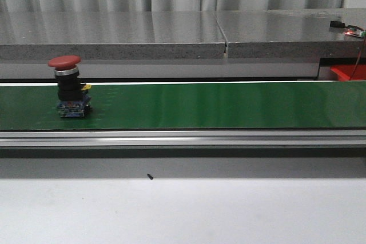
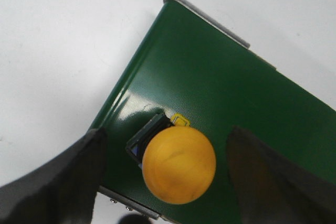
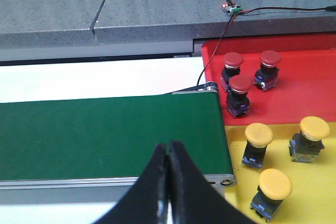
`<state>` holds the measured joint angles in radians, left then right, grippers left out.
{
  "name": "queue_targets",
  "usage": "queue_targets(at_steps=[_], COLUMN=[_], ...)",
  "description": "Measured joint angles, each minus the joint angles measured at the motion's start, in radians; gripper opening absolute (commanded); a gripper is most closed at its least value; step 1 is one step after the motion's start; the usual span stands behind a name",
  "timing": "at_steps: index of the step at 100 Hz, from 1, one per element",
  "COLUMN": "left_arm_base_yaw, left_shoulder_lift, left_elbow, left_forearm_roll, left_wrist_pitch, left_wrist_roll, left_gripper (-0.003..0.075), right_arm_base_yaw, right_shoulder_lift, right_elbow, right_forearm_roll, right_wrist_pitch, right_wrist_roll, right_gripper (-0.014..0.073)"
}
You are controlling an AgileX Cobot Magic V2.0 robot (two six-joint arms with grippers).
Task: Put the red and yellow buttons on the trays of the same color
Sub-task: 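Set the yellow button on the belt behind the red one, open left gripper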
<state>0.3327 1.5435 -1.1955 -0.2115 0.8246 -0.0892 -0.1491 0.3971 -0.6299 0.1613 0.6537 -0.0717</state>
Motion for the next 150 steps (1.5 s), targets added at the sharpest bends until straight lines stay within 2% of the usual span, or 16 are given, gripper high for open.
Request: queue_targets(at_steps=[8, 16, 21, 33, 38, 57, 101, 129, 150], left_arm_base_yaw=[-0.005, -0.017, -0.034, -0.086, -0.109, -0.213, -0.493, -0.511, -0.511], left_shoulder_lift=[-0.042, -0.091, -0.128, -0.194, -0.215, -0.263, -0.367, -0.539, -0.703], left_elbow=[0.0, 0.0, 0.0, 0.0, 0.0, 0.0, 0.01, 0.126, 0.23], left_forearm_roll=[0.0, 0.002, 0.002, 0.002, 0.002, 0.014, 0.083, 0.087, 0.087], left_wrist_pitch=[0.0, -0.004, -0.004, -0.004, 0.0, 0.018, 0.006, -0.027, -0.034], left_wrist_roll=[0.038, 0.076, 0.104, 0.175, 0.205, 0.26, 0.267, 0.267, 0.267], left_gripper=[0.0464, 0.0394, 0.0318, 0.006, -0.0018, -0.0019, -0.0019, -0.0019, -0.0019], right_arm_base_yaw=[0.0, 0.0, 0.0, 0.0, 0.0, 0.0, 0.0, 0.0, 0.0], right_shoulder_lift=[0.0, 0.0, 0.0, 0.0, 0.0, 0.0, 0.0, 0.0, 0.0], right_elbow=[0.0, 0.0, 0.0, 0.0, 0.0, 0.0, 0.0, 0.0, 0.0], right_forearm_roll=[0.0, 0.0, 0.0, 0.0, 0.0, 0.0, 0.0, 0.0, -0.066], right_wrist_pitch=[0.0, 0.0, 0.0, 0.0, 0.0, 0.0, 0.0, 0.0, -0.034], right_wrist_roll=[0.0, 0.0, 0.0, 0.0, 0.0, 0.0, 0.0, 0.0, -0.016], right_gripper=[-0.0068, -0.0068, -0.0068, -0.0068, -0.0068, -0.0068, -0.0068, -0.0068, -0.0068])
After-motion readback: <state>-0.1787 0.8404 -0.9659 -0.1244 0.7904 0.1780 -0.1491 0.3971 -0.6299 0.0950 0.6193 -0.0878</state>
